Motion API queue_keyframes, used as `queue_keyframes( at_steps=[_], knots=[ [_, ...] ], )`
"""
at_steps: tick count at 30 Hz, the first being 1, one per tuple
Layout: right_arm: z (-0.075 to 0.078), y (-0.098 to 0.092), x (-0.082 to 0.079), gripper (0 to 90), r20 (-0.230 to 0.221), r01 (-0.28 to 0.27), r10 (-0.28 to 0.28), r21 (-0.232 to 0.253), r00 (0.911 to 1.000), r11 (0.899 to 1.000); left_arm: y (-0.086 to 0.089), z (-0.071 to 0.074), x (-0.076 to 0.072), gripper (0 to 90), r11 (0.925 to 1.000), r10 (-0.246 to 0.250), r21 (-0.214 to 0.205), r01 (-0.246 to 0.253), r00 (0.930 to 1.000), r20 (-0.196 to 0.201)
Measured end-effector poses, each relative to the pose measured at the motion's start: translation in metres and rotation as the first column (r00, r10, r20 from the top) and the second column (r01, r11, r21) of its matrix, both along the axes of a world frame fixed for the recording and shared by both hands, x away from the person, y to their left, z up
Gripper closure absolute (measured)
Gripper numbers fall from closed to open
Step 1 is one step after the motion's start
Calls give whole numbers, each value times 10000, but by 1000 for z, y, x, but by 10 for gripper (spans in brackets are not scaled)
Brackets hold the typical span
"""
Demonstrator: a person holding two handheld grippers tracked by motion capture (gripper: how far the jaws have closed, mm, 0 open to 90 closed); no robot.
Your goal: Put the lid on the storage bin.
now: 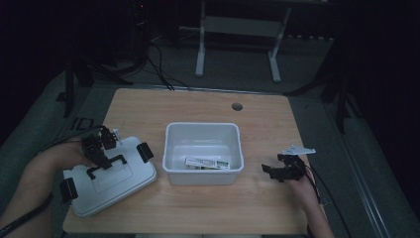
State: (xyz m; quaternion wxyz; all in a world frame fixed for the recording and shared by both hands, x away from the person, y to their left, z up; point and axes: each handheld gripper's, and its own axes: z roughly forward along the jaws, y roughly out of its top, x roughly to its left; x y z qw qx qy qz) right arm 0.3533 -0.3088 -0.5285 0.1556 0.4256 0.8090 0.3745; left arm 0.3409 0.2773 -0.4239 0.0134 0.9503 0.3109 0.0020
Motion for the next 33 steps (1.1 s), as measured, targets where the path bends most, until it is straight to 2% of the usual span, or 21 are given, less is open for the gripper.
queue_keyframes(
  at_steps=[3, 8, 12, 18, 24, 31, 33],
  knots=[
    [0, 2, 0, 140, 29, 1, -1, -135, 10000, 9999, 0, 15, -2, 835, 10000, -1, -5, 1, 9999, 102],
    [1, 3, 0, 140, 45, -97, 97, 10, 9999, 10000, -5, 36, -5, 835, 9998, -196, 45, 195, 9993, 331],
    [0, 2, 0, 141, -12, -145, 145, 72, 9999, 9999, -8, 57, -7, 834, 9992, -327, -205, 341, 9973, 662],
    [-1, 0, -1, 141, -40, -49, 50, 251, 10000, 9997, -17, 88, -9, 835, 9984, -511, -193, 536, 9926, 1105],
    [-1, 3, -1, 140, -22, -155, 155, 114, 9999, 9998, -35, 100, -4, 835, 9962, -836, -155, 861, 9889, 1228],
    [-1, 2, -2, 140, -36, -114, 115, 140, 9999, 9998, -60, 105, 4, 835, 9907, -1283, -268, 1330, 9826, 1342],
    [-2, 2, -2, 140, -60, -112, 113, 171, 9999, 9998, -65, 105, 5, 835, 9880, -1491, -193, 1534, 9785, 1427]
  ],
)
